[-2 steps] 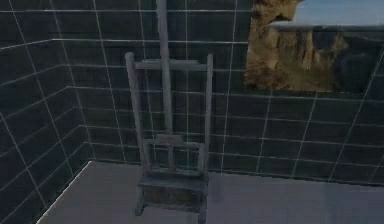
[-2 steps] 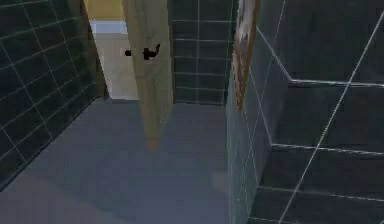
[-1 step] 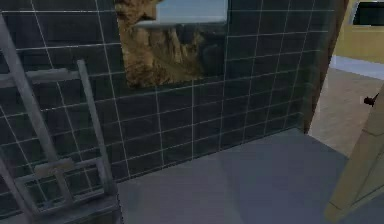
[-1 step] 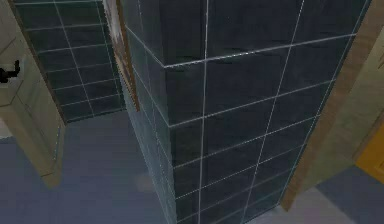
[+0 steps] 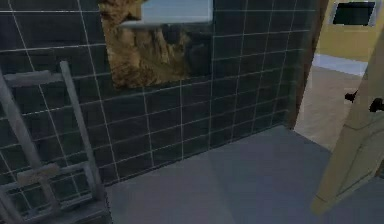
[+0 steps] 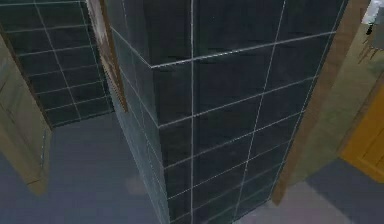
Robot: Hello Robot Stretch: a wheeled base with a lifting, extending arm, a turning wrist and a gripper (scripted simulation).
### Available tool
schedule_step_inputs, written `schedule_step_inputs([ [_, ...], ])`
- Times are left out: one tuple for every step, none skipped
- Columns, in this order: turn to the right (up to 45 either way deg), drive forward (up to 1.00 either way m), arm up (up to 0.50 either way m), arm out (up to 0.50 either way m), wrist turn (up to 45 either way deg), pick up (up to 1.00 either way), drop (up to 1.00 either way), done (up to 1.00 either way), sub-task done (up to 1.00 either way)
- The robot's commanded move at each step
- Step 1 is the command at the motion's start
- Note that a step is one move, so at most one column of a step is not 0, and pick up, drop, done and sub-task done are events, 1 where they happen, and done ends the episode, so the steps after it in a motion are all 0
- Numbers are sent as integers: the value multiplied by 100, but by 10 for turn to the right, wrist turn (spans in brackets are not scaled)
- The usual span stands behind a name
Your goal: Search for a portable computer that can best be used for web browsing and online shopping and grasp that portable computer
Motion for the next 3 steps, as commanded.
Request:
schedule_step_inputs([
  [0, 55, 0, 0, 0, 0, 0, 0, 0],
  [450, 0, 0, 0, 0, 0, 0, 0, 0],
  [450, 0, 0, 0, 0, 0, 0, 0, 0],
])
